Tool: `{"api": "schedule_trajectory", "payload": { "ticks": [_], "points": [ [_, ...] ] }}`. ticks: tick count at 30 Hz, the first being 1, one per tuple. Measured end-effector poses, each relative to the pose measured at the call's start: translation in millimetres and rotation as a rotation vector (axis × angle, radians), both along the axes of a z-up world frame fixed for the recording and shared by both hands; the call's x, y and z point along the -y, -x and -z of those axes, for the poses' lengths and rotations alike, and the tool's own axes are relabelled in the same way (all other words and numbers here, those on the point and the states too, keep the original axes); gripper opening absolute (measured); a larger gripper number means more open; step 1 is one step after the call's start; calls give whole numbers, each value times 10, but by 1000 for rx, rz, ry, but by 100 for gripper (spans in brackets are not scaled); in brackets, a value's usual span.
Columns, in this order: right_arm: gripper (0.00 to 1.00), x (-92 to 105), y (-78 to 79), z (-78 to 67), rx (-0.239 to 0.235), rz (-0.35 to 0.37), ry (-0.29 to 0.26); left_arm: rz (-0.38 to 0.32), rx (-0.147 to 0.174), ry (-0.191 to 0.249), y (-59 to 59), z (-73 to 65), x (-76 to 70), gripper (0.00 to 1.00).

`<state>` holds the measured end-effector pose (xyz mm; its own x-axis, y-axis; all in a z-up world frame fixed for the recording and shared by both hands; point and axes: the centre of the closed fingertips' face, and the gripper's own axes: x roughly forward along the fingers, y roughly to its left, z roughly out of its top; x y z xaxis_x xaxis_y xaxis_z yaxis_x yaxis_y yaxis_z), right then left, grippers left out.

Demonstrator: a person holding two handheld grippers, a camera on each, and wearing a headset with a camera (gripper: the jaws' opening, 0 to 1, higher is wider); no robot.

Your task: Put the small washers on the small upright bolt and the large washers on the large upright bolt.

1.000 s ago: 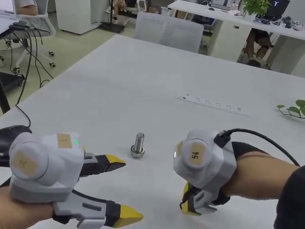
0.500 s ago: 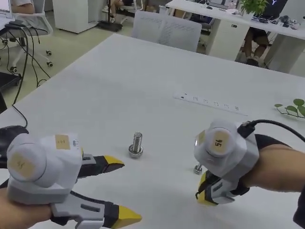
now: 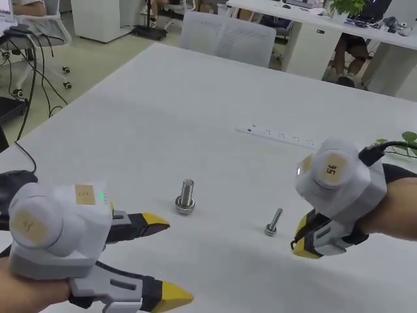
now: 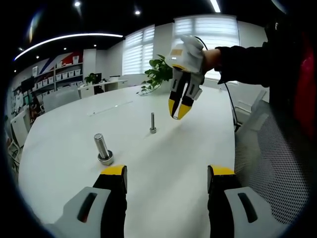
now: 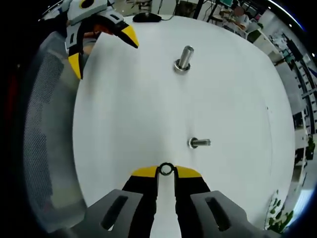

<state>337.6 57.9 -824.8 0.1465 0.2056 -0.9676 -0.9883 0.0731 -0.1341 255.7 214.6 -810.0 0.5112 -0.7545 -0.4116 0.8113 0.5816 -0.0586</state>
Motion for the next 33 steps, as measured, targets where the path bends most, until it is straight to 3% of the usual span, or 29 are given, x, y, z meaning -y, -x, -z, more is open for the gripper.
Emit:
{"api": "schedule_trajectory", "payload": {
  "ticks": [15, 33],
  "points": [
    [13, -80, -258, -194, 47, -13, -4, -8, -9, -1, 0, 18, 2, 65],
    [13, -294, -441, -195, 57, -70, 1, -16, -19, -1, -34, 57, -20, 65]
  ]
}}
